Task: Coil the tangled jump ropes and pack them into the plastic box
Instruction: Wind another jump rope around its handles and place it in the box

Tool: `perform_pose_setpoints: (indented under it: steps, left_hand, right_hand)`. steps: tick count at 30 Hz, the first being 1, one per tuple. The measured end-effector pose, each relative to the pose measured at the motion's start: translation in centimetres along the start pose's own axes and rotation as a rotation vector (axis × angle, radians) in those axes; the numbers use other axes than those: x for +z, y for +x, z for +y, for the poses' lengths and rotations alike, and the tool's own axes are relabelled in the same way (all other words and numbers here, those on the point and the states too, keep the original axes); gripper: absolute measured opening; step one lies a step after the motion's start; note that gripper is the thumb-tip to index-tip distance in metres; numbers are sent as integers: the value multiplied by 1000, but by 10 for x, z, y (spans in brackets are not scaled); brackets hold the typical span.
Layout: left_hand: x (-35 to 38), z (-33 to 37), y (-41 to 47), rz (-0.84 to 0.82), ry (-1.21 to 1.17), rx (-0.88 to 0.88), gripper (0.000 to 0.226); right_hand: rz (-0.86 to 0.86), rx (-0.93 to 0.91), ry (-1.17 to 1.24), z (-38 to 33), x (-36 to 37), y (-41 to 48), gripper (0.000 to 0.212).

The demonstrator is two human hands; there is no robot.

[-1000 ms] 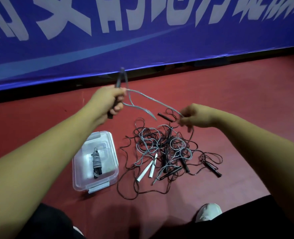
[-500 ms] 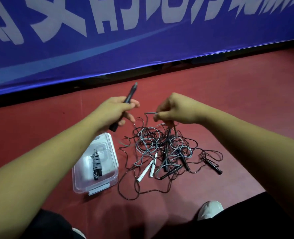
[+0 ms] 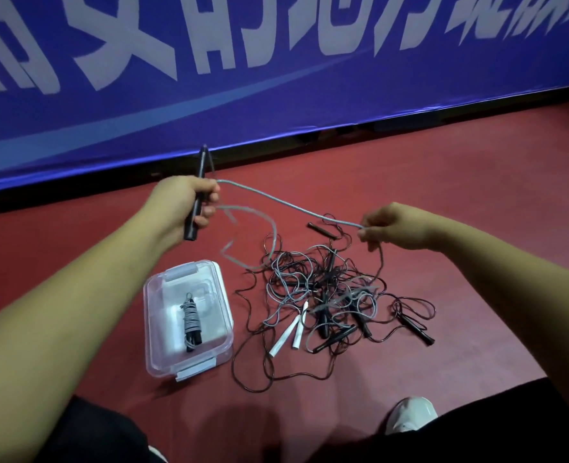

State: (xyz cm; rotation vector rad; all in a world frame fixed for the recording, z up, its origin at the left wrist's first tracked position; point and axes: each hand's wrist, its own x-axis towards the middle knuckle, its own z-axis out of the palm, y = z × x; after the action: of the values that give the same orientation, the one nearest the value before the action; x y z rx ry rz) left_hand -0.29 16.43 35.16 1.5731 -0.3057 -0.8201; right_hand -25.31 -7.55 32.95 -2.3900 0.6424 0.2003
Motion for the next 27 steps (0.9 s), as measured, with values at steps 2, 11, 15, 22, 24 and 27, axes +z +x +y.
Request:
perform_pose_setpoints:
  steps: [2, 11, 15, 22, 24, 27]
  left_hand:
    - [-1, -10, 1, 90, 268, 9, 13]
    - [47, -8, -38, -470, 223, 38, 20]
    - [51, -2, -42, -458, 222, 67, 13]
    - [20, 1, -15, -50, 7, 45, 21]
    - [13, 2, -10, 12, 37, 47, 20]
    - [11, -2, -4, 84, 85, 33, 21]
  right_hand:
    - [34, -29, 89, -4, -2, -1, 18]
    - [80, -308, 83, -88, 8, -3, 23]
    - [129, -291, 106, -86, 4, 0, 25]
    - [46, -100, -26, -28, 3, 8, 15]
    - [39, -59, -20, -21, 2, 7, 16]
    - [80, -61, -10, -26, -2, 5, 16]
